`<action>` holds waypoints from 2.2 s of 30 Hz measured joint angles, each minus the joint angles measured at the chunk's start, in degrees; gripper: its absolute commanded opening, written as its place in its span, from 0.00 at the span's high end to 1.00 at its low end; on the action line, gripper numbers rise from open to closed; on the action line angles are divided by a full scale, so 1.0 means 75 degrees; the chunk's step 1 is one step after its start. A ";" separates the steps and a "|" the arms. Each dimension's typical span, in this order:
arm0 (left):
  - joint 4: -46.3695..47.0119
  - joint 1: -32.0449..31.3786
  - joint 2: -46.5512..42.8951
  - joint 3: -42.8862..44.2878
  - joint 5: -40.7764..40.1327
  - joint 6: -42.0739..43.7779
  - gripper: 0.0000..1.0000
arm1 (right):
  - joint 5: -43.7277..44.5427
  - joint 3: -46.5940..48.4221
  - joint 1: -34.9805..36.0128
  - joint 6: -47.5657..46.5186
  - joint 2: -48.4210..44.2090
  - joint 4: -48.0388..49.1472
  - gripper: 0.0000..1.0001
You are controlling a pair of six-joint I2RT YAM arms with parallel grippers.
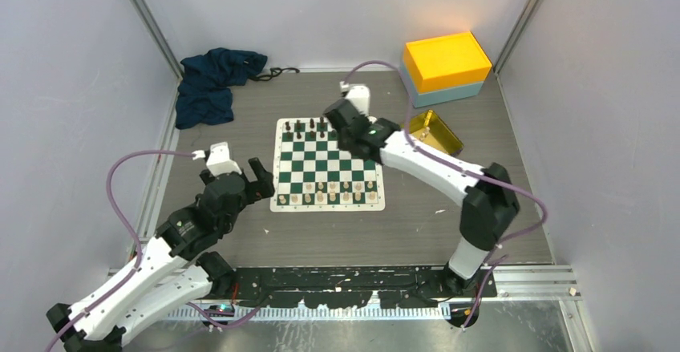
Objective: Set up the chess pieces on the board
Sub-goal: Pick up the chess piece from the storage box.
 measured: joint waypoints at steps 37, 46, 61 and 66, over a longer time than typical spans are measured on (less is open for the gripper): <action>0.1932 -0.0017 0.4415 0.1993 0.1247 0.1480 0.00 | -0.0868 -0.1757 -0.4943 0.0093 0.0615 0.1300 0.65; 0.2183 -0.0017 0.4511 0.1990 0.1259 0.1480 0.01 | -0.1046 -0.1405 -0.5141 -0.0032 0.1107 0.1434 0.65; 0.2282 -0.0017 0.4590 0.1955 0.1256 0.1457 0.01 | -0.1224 -0.1306 -0.5260 -0.0061 0.1413 0.1553 0.66; 0.2326 -0.0017 0.4610 0.1938 0.1256 0.1454 0.01 | -0.1314 -0.1306 -0.5336 -0.0061 0.1475 0.1597 0.67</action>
